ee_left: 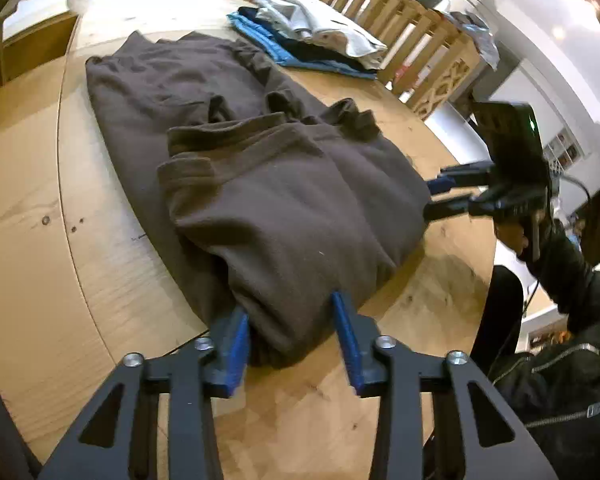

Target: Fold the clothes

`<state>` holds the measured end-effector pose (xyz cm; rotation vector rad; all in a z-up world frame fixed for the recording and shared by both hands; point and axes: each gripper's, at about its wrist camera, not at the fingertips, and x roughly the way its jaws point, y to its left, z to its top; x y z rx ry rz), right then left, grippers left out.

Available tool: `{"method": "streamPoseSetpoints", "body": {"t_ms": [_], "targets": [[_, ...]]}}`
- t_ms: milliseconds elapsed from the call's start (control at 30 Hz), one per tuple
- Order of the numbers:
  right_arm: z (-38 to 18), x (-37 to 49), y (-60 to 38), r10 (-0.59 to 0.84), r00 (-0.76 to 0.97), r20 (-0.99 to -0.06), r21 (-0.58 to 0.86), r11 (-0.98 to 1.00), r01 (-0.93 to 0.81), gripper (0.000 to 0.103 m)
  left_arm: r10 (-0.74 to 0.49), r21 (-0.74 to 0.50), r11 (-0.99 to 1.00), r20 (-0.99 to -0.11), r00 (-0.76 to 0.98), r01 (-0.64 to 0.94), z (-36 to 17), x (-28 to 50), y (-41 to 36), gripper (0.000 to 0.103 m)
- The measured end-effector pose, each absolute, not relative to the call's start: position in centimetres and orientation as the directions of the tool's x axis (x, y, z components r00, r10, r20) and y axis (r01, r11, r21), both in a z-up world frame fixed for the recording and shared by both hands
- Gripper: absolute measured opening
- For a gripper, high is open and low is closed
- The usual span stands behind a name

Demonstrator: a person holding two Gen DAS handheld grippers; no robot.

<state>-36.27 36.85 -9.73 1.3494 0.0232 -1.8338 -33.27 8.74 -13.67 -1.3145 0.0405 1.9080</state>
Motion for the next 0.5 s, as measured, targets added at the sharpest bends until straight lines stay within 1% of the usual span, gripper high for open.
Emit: {"method": "streamPoseSetpoints", "body": {"t_ms": [67,167,233,267,300,333,367,467,500], "targets": [[-9.6,-36.1,37.2,-0.619,-0.043,-0.784,0.466,-0.634,0.617,0.037,0.607,-0.420,-0.676,-0.784,-0.133,-0.606,-13.6,-33.4,8.8,0.021],[-9.5,-35.9,37.7,-0.642,-0.002,-0.767,0.509,-0.611,0.606,0.030,0.634,-0.447,-0.653,-0.764,-0.119,-0.611,-12.6,-32.1,8.5,0.017],[-9.2,-35.4,38.8,-0.690,0.071,-0.720,0.595,-0.561,0.576,0.028,0.652,-0.459,-0.627,-0.751,-0.101,-0.629,-11.7,-30.7,8.4,0.017],[-9.4,-35.4,39.4,-0.709,0.103,-0.698,0.634,-0.544,0.550,0.028,0.648,-0.457,-0.628,-0.755,-0.098,-0.629,-11.9,-30.7,8.4,0.017],[-10.1,-35.6,39.9,-0.705,0.117,-0.700,0.648,-0.557,0.520,0.028,0.643,-0.454,-0.631,-0.760,-0.095,-0.629,-12.1,-30.6,8.4,0.018],[-10.5,-35.8,40.2,-0.681,0.104,-0.725,0.626,-0.589,0.511,0.029,0.638,-0.452,-0.633,-0.765,-0.093,-0.629,-12.4,-30.6,8.4,0.019],[-10.3,-35.7,40.2,-0.660,0.080,-0.747,0.594,-0.609,0.525,0.040,0.633,-0.449,-0.635,-0.769,-0.090,-0.628,-12.6,-30.5,8.5,0.020],[-9.7,-35.6,40.3,-0.592,0.004,-0.806,0.493,-0.666,0.560,0.041,0.617,-0.441,-0.642,-0.783,-0.082,-0.627,-13.3,-30.4,8.5,0.021],[-8.9,-35.4,40.2,-0.574,-0.046,-0.818,0.442,-0.678,0.587,0.041,0.612,-0.438,-0.644,-0.787,-0.079,-0.627,-13.5,-30.3,8.5,0.021]]}}
